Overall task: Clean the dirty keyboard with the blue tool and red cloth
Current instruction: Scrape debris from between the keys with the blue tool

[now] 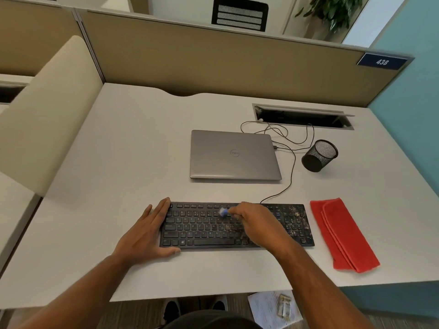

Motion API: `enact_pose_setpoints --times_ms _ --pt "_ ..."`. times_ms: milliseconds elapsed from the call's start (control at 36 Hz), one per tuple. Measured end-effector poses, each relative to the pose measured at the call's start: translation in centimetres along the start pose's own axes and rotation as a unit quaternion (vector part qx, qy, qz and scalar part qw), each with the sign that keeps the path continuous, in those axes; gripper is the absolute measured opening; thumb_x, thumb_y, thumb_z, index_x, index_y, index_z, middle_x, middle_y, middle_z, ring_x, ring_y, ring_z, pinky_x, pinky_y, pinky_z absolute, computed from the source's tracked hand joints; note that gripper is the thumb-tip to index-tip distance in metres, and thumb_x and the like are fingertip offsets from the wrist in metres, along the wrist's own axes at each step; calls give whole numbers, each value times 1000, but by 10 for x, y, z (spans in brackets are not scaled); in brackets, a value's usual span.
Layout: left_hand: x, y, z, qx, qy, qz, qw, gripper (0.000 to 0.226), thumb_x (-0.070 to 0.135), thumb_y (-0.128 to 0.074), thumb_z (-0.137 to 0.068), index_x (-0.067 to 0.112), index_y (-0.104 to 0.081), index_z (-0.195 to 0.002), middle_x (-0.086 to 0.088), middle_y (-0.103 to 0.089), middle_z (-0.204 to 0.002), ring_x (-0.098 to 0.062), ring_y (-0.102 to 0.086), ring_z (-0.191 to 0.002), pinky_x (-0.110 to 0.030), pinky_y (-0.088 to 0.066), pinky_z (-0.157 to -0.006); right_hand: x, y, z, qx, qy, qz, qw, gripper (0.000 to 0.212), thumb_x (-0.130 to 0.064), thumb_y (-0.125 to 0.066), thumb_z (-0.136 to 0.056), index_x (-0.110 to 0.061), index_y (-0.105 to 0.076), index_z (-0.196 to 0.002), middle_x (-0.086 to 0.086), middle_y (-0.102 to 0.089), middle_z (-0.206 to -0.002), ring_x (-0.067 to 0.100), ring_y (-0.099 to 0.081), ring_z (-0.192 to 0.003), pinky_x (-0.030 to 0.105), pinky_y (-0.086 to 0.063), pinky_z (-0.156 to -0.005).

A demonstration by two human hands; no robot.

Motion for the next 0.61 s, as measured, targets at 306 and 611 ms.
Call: enact_pose_setpoints --times_ms 306,611 --pt "3 2 0 -6 -4 1 1000 138 89 -64 -71 24 18 -161 14 17 -168 13 30 -144 -13 21 -118 1 -1 4 -9 7 32 999 59 4 -51 -97 -39 -58 -137 -5 -66 -122 10 -55 -88 16 -35 -70" --pt "0 1 2 -14 15 10 1000 137 90 -63 -71 29 22 -159 17 21 -166 -4 20 -149 -10 23 -114 -7 -2 -1 -2 9 -7 1000 49 -5 -51 -101 -42 -60 -132 -7 -69 -119 13 -65 -92 20 -43 -69"
Point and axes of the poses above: each hand's wrist, its own z-axis away from the middle knuckle, its own y-axis out of the back of the hand, x = y × z, the point moved 9 cm from there along -z, towards the middle knuckle
